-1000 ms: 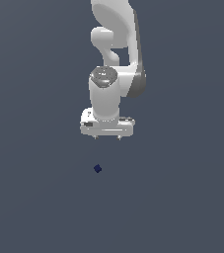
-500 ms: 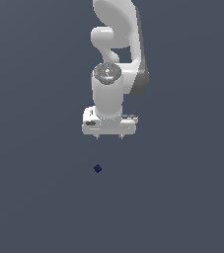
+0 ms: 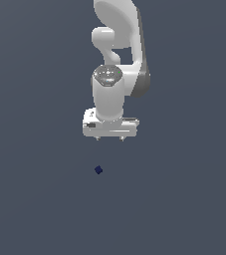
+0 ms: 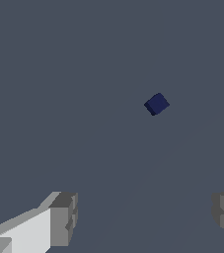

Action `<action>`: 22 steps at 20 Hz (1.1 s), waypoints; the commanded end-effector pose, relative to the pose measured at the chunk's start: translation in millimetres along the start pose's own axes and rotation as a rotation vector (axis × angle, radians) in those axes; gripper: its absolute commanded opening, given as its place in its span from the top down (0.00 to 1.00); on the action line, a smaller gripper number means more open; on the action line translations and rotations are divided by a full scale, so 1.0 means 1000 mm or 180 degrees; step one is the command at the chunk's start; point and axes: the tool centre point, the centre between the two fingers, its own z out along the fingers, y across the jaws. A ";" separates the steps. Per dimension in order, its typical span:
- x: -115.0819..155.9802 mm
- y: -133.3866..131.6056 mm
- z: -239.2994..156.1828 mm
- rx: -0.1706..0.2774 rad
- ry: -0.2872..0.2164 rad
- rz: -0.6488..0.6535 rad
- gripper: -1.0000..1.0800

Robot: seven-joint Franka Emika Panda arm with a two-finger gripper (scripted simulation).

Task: Pick up the object and move it to a goal position.

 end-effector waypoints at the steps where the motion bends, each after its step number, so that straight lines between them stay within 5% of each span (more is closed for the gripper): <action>1: 0.003 0.002 0.003 0.0004 -0.0001 0.0093 0.04; 22: 0.058 0.035 0.058 0.0029 0.0014 0.1879 0.04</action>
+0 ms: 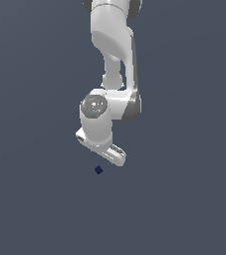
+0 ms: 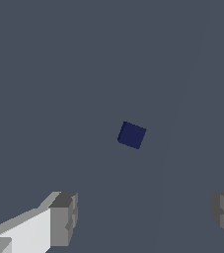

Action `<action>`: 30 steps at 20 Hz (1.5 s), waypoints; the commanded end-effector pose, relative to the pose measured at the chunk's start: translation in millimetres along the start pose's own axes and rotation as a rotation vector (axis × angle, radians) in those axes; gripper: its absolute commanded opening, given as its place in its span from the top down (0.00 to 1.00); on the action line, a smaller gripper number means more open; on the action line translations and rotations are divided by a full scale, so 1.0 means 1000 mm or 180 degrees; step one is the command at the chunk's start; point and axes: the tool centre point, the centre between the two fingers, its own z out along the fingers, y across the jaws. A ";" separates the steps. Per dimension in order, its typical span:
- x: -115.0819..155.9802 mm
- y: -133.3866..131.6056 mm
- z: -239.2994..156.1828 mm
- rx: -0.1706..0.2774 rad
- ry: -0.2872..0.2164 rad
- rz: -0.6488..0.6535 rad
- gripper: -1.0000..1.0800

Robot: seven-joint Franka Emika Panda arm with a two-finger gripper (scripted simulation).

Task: Pick up the object and move it to a goal position.

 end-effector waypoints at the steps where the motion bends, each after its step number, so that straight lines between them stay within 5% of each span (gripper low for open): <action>1: 0.008 0.001 0.008 -0.0001 0.0007 0.0248 0.04; 14: 0.033 0.003 0.037 -0.0008 0.0038 0.1040 0.04; 30: 0.035 0.005 0.070 -0.0009 0.0041 0.1122 0.04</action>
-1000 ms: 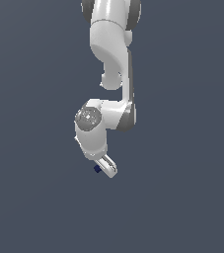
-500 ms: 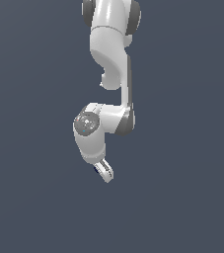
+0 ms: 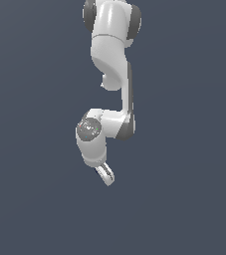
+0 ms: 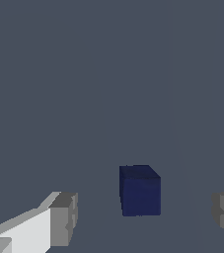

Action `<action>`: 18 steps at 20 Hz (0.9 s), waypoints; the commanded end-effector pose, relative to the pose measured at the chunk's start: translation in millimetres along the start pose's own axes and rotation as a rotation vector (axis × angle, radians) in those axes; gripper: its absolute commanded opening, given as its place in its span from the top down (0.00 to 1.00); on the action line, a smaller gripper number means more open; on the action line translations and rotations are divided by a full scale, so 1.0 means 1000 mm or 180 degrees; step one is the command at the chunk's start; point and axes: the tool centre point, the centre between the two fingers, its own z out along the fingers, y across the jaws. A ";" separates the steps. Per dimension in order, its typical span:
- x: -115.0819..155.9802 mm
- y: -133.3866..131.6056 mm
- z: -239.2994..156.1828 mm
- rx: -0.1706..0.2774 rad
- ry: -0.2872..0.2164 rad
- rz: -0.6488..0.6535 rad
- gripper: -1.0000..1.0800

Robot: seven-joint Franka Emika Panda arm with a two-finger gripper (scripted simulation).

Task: Pick up the object and move it to a goal position.

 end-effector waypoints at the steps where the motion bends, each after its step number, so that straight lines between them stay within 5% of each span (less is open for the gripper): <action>1: -0.001 0.001 0.014 -0.0003 -0.0003 0.0003 0.04; 9: 0.000 0.000 0.029 -0.0003 -0.0002 0.0009 0.04; 10: 0.000 0.000 0.029 -0.0003 -0.0002 0.0009 1.00; 18: 0.000 0.000 0.029 -0.0003 -0.0002 0.0009 1.00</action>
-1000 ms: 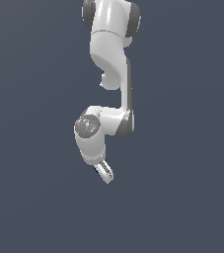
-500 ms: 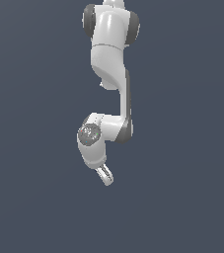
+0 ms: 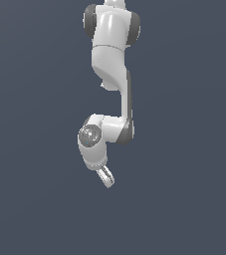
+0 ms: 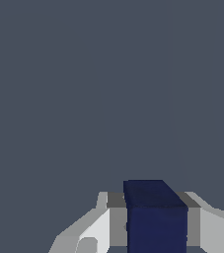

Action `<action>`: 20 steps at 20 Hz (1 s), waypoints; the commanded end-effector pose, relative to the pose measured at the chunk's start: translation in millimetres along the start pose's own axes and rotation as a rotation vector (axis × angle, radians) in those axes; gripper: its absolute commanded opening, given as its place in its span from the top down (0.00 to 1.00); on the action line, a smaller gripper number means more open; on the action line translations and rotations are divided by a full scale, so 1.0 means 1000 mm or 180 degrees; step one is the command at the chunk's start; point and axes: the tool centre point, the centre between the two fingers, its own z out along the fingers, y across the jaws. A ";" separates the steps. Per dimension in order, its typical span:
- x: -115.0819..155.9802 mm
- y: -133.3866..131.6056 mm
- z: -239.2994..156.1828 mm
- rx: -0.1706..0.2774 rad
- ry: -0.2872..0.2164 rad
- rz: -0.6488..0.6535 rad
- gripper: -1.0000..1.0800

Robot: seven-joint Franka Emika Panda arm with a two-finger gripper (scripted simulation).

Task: Pick up the object and move it to a goal position.

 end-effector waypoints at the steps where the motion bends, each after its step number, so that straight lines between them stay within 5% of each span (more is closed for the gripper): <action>1: 0.000 0.000 0.000 0.0001 0.0001 0.0000 1.00; 11: -0.001 0.006 -0.018 0.0001 0.0001 0.0000 1.00; 20: -0.005 0.027 -0.076 0.0003 -0.0003 0.0001 1.00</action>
